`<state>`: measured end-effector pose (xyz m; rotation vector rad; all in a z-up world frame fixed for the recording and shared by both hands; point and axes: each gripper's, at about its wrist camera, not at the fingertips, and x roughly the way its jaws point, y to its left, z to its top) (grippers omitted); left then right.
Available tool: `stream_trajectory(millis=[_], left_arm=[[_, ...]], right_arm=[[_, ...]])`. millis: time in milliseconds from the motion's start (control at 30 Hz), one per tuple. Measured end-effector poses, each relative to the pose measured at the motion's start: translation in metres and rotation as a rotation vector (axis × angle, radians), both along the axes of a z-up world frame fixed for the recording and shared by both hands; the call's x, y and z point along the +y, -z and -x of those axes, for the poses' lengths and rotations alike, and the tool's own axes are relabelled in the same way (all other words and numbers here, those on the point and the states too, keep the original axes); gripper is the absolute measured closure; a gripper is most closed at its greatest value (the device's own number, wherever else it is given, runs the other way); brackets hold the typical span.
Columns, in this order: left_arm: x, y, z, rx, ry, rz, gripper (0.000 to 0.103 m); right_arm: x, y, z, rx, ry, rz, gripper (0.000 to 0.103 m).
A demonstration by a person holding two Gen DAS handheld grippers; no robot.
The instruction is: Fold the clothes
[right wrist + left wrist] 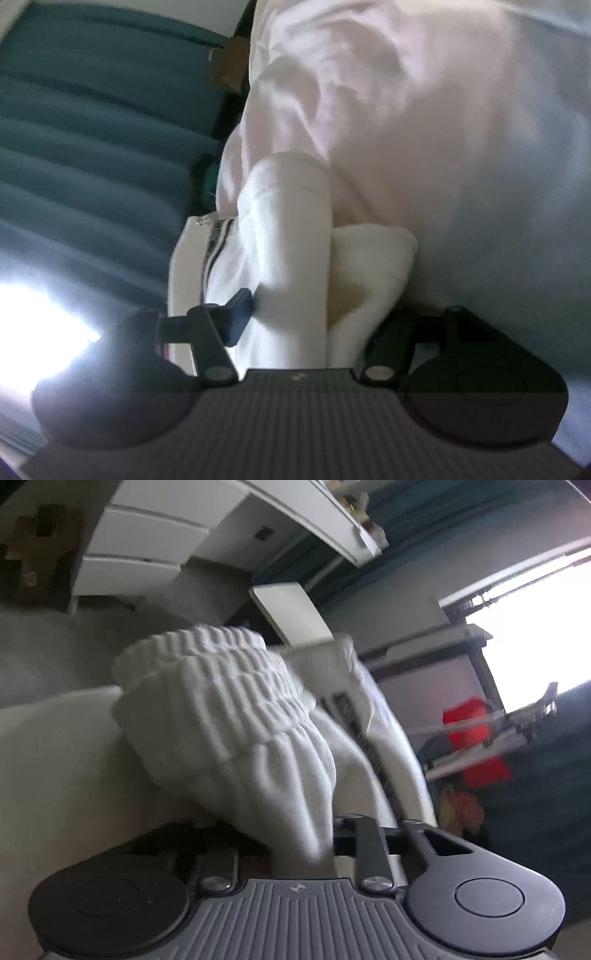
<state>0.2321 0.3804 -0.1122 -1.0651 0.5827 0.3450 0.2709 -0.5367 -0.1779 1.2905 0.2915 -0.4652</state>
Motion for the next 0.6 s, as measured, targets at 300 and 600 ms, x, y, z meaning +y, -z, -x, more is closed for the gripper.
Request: stream_trajectory(millis=[300,600], left_arm=[[-0.006,-0.05,0.036,-0.091,0.039,-0.085,0.092],[0.008,-0.076,0.153,-0.124,0.065,0.011,0.092]], right_arm=[[-0.008,-0.048,0.029,0.002,-0.067,0.11,0.087],[-0.024,-0.067,0.159,0.033,-0.078,0.063,0.089]])
